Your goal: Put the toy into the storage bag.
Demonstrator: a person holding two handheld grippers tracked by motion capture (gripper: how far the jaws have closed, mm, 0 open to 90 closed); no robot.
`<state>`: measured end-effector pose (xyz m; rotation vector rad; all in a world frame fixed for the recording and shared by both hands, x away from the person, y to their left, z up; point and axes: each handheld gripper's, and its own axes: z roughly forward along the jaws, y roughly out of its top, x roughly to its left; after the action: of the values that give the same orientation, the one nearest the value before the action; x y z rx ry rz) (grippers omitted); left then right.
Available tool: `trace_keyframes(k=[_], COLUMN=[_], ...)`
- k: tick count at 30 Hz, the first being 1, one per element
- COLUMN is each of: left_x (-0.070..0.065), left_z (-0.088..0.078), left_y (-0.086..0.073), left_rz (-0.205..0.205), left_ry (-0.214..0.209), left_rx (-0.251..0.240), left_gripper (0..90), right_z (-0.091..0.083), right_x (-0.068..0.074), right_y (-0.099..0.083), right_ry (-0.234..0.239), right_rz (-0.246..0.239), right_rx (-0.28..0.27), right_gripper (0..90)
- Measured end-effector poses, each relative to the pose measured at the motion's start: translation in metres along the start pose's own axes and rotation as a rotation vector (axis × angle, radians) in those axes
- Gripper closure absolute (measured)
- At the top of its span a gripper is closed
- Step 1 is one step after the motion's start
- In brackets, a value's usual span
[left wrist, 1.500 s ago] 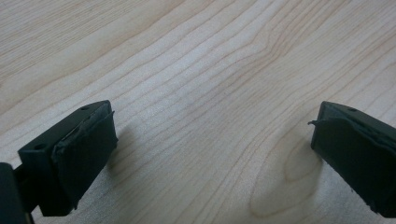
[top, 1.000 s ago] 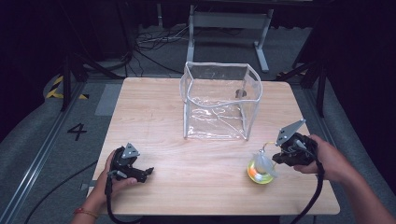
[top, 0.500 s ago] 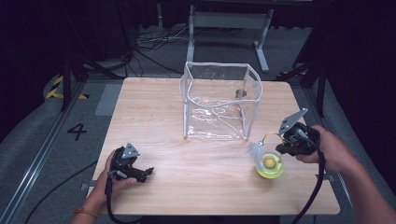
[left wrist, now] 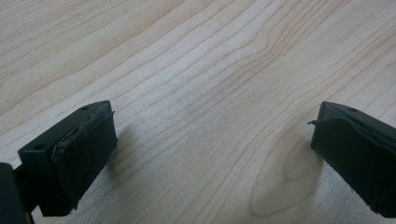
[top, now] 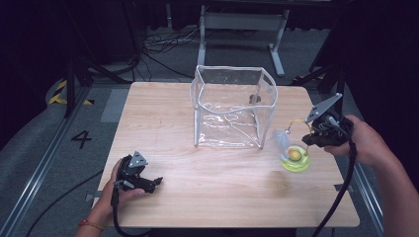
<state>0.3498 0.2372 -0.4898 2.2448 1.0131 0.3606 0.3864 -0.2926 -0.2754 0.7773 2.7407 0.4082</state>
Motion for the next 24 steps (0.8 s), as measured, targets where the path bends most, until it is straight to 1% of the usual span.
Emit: trace_keyframes(k=[1,2,3,5,6,8,10,13,18,22,24], left_x=[0.000,0.000,0.000,0.000,0.000,0.000,0.000,0.000,0.000,0.000,0.000], left_z=[0.000,0.000,0.000,0.000,0.000,0.000,0.000,0.000,0.000,0.000,0.000], left_y=[0.000,0.000,0.000,0.000,0.000,0.000,0.000,0.000,0.000,0.000,0.000], left_rz=[-0.001,0.001,0.000,0.000,0.001,0.000,0.000,0.000,0.001,0.000,0.001], left_ry=[0.000,0.000,0.000,0.000,0.001,0.000,0.000,0.000,0.001,0.000,0.000], left_rx=[0.000,0.000,0.000,0.000,0.000,0.000,0.000,0.000,0.000,0.000,0.000], left_gripper=[0.5,0.5,0.5,0.5,0.5,0.5,0.5,0.5,0.5,0.5,0.5], right_z=[-0.003,-0.005,-0.010,-0.011,-0.013,-0.017,-0.021,-0.027,-0.039,-0.050,-0.052], right_x=[-0.002,-0.004,-0.009,-0.010,-0.013,-0.017,-0.020,-0.026,-0.039,-0.048,-0.050], right_y=[0.002,0.003,0.005,0.006,0.007,0.009,0.011,0.016,0.027,0.034,0.035], right_ry=[-0.010,-0.017,-0.020,-0.026,-0.020,-0.036,-0.040,-0.055,-0.073,-0.090,-0.097], right_rz=[0.003,0.000,0.007,0.013,0.014,0.029,0.031,0.037,0.048,0.058,0.063], right_rx=[0.001,-0.007,-0.023,-0.024,-0.031,-0.039,-0.047,-0.048,-0.025,-0.029,-0.033], right_gripper=[88.3,88.3,88.3,88.3,88.3,88.3,88.3,88.3,88.2,88.2,88.2])
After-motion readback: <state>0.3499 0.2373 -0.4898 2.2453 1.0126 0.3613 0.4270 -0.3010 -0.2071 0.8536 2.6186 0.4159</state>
